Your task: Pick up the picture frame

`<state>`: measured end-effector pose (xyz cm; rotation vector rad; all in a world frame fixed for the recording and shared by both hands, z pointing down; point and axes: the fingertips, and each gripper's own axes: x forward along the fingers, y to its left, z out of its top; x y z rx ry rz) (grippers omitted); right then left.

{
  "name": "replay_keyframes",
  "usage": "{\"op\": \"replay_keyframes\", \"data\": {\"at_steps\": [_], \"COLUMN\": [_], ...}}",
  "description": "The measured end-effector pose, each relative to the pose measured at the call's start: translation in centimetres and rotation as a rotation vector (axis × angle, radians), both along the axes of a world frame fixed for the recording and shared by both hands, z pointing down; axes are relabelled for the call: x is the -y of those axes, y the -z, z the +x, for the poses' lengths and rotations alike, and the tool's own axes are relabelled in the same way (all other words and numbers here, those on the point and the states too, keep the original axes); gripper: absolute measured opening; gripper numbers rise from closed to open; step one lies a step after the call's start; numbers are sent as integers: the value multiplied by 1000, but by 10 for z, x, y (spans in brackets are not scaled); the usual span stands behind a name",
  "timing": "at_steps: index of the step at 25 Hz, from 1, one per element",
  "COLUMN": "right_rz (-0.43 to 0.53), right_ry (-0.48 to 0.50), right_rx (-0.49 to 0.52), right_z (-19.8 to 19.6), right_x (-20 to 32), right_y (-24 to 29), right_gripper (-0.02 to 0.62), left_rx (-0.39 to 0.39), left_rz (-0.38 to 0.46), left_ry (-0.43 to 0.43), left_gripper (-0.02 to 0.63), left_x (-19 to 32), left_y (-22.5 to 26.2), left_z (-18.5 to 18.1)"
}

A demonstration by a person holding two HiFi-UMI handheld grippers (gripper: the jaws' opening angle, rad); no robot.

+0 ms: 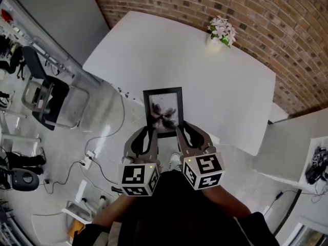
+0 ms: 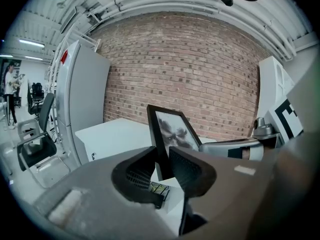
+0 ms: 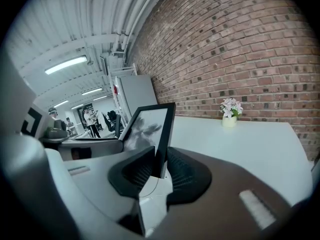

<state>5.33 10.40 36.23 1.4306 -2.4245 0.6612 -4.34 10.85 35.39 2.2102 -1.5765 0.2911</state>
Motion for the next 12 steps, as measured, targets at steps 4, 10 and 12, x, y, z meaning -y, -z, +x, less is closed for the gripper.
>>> {"op": "replay_keyframes", "data": {"at_steps": [4,10,12], "right_rz": [16,25,27], "right_ry": [-8,2,0], "right_rx": [-12,-37,-40], "right_z": [-15,-41,-46], "right_x": [-11,-17,-18], "right_y": [4,7,8], "right_gripper": [75,74,74], "left_rx": [-9,-32,-35], "left_rz": [16,12,15], "left_ry": [0,15,16], "left_gripper": [81,81,81], "left_x": [-11,-19,-20], "left_y": [4,2,2], "left_z": [-16,-41,-47]}}
